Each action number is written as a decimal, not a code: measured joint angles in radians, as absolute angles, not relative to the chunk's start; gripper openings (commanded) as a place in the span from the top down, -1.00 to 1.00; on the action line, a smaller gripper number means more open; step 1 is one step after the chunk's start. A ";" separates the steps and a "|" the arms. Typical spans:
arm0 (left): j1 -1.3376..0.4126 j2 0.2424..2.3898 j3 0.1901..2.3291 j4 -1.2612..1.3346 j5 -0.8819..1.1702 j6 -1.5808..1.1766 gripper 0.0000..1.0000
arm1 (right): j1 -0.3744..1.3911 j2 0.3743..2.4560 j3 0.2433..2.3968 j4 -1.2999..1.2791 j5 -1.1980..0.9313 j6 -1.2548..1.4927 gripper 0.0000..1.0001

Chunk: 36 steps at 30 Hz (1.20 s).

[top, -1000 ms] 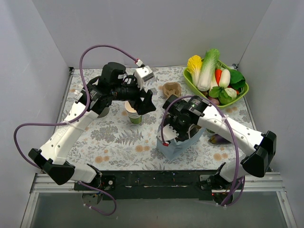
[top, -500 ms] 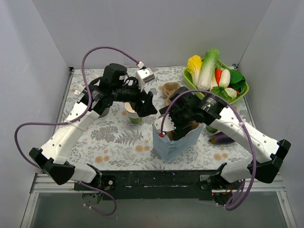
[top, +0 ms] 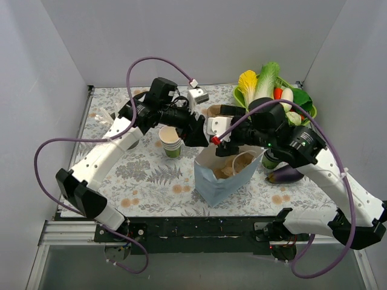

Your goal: Pack the takeout coffee

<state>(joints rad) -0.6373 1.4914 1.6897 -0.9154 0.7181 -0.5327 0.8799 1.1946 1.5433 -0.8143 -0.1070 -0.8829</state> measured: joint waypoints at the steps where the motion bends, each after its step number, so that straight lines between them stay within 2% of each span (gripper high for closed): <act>1: -0.637 1.519 1.701 -0.911 0.719 -0.535 -0.52 | 0.876 1.180 1.543 -0.787 -0.106 -0.857 -0.85; 5: -0.646 1.603 1.703 -0.903 0.719 -0.552 -0.43 | 0.871 1.139 1.542 -0.681 -0.068 -0.767 -0.85; 10: -0.674 1.631 1.663 -0.881 0.715 -0.562 -0.42 | 0.822 1.156 1.583 -0.645 -0.039 -0.690 -0.81; 18: -0.680 1.630 1.693 -0.846 0.739 -0.560 -0.49 | 0.645 1.221 1.788 -0.823 -0.086 -0.637 -0.77; 23: -0.680 1.629 1.769 -0.832 0.802 -0.557 -0.51 | 0.530 1.143 1.680 -0.887 -0.096 -0.581 -0.75; 30: -0.683 1.639 1.755 -0.842 0.817 -0.538 -0.46 | 0.443 1.144 1.599 -0.887 -0.070 -0.521 -0.71; 36: -0.696 1.684 1.753 -0.855 0.789 -0.514 -0.19 | 0.404 1.131 1.556 -0.853 -0.067 -0.481 -0.70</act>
<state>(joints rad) -0.6964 1.6836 1.7531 -0.8551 0.7887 -0.5144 0.4042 1.1313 1.5558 -0.8528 -0.0666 -0.4812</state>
